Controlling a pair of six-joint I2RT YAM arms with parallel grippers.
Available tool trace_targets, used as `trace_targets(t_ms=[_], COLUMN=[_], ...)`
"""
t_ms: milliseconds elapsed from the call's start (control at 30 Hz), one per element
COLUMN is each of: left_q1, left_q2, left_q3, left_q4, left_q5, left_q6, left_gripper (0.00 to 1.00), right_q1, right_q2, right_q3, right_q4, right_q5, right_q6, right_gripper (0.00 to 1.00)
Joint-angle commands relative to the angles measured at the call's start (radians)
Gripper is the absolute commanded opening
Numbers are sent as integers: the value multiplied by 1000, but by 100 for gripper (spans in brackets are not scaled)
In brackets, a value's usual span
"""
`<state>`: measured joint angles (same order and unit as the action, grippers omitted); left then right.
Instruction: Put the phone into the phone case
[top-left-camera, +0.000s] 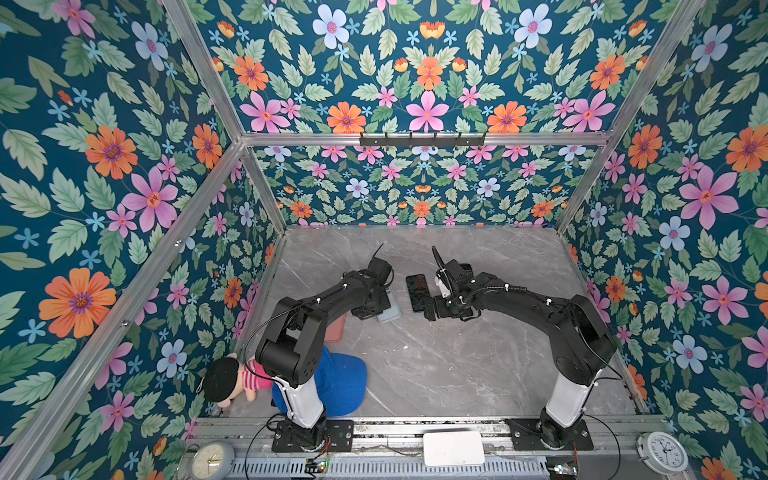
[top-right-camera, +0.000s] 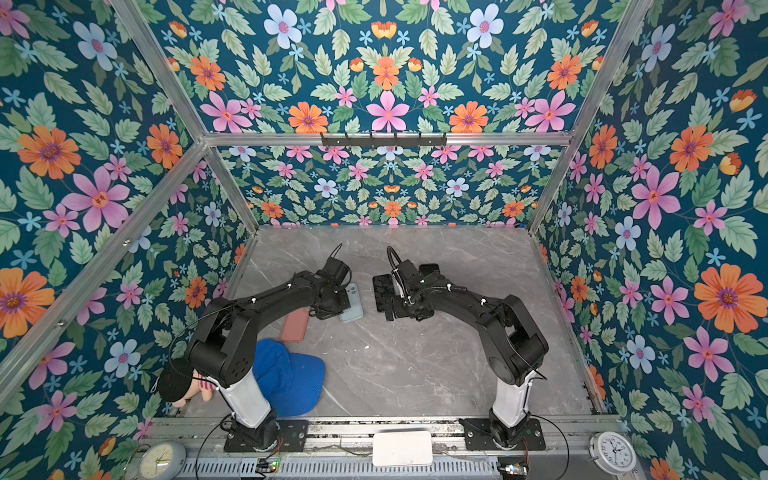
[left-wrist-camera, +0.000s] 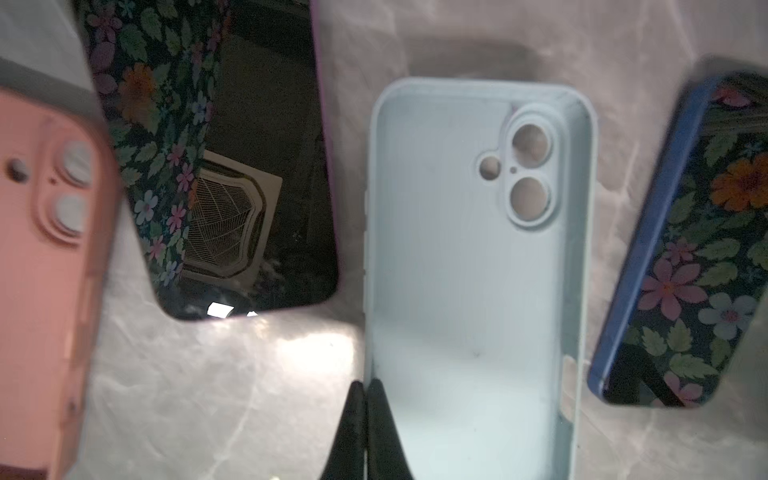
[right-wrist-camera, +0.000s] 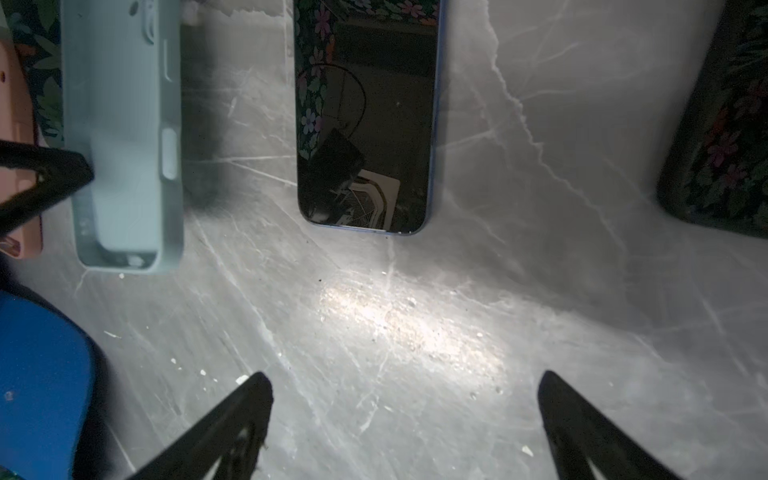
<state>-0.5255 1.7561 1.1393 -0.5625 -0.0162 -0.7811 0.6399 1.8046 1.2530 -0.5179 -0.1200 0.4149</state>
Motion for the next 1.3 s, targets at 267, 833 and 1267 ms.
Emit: trace_targets(t_ms=[267,833,1267], left_q1=[-82,-179,-205], left_q2=[-9,-16,-47], left_q3=[-67,-133,-127], left_q4=[38,17,5], left_q5=[22,28,50], left_q6=[-109,-183,-193], left_gripper=[0,26,40], right_q1=[2,2,2], right_q2=[-31,-35,-36], right_q3=[-30,-56,-64], right_q4=[19,41,52], right_q5=[44,42,46], right_q6=[26,24,28], right_gripper=[99,99,99])
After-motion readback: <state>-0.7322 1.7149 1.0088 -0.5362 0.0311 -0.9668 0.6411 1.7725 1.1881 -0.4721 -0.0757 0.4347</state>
